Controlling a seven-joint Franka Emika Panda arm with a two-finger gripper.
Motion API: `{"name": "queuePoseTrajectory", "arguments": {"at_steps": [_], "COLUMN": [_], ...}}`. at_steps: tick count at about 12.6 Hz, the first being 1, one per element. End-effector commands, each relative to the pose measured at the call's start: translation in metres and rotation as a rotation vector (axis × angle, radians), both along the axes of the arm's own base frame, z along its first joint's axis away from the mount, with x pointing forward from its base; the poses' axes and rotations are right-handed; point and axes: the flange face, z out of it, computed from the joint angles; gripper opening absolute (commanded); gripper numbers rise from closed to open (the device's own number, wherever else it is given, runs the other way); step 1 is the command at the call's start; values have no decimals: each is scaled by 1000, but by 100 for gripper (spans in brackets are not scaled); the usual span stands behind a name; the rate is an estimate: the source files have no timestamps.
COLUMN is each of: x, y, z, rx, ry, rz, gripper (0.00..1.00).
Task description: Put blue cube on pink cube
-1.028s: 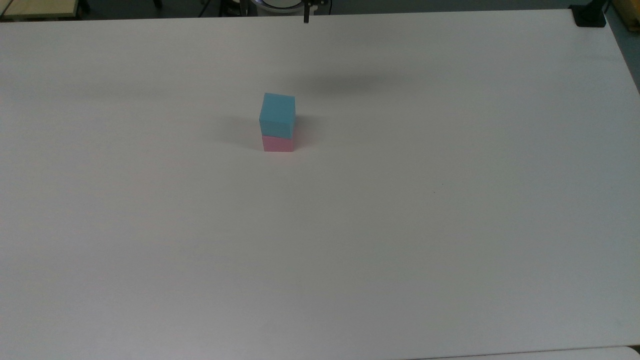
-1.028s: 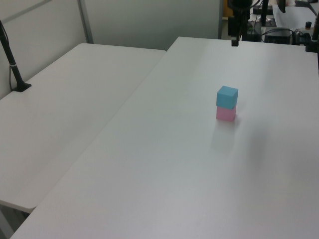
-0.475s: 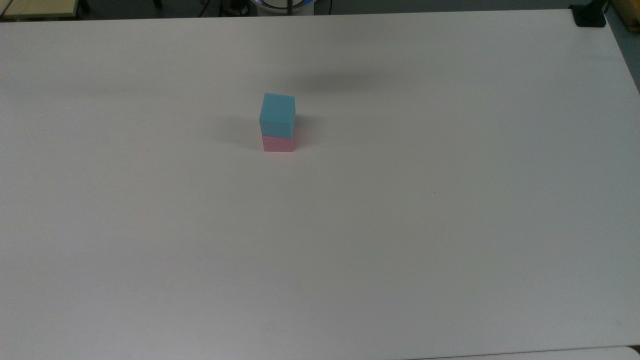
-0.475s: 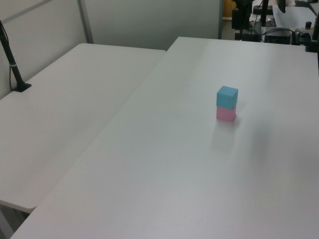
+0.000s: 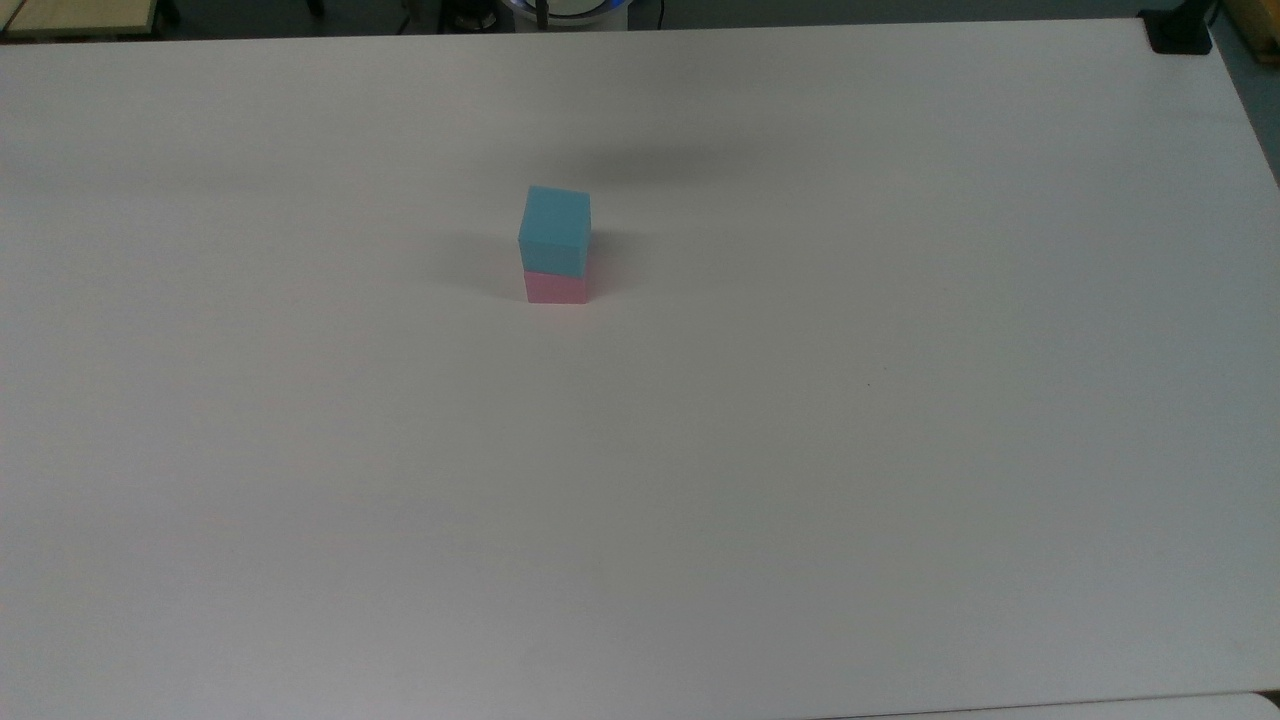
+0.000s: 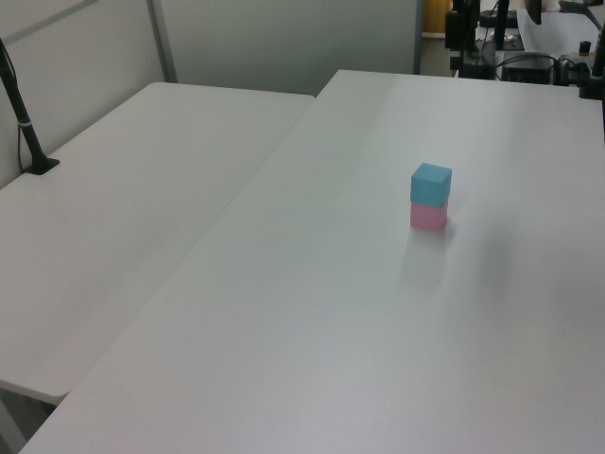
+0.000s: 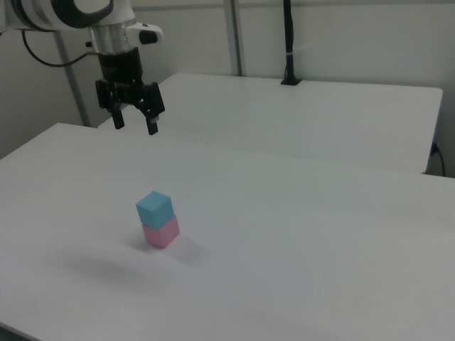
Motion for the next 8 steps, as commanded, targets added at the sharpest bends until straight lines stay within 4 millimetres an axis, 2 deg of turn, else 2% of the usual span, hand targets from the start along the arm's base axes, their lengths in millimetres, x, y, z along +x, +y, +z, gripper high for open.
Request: {"name": "queuePoseTrajectory", "arguments": {"at_steps": [1, 8], "x": [6, 7], "y": [1, -2], "z": [-1, -1], "rx": [13, 11], "ry": [-43, -46], "rz": [27, 19], "gripper": [100, 100]}}
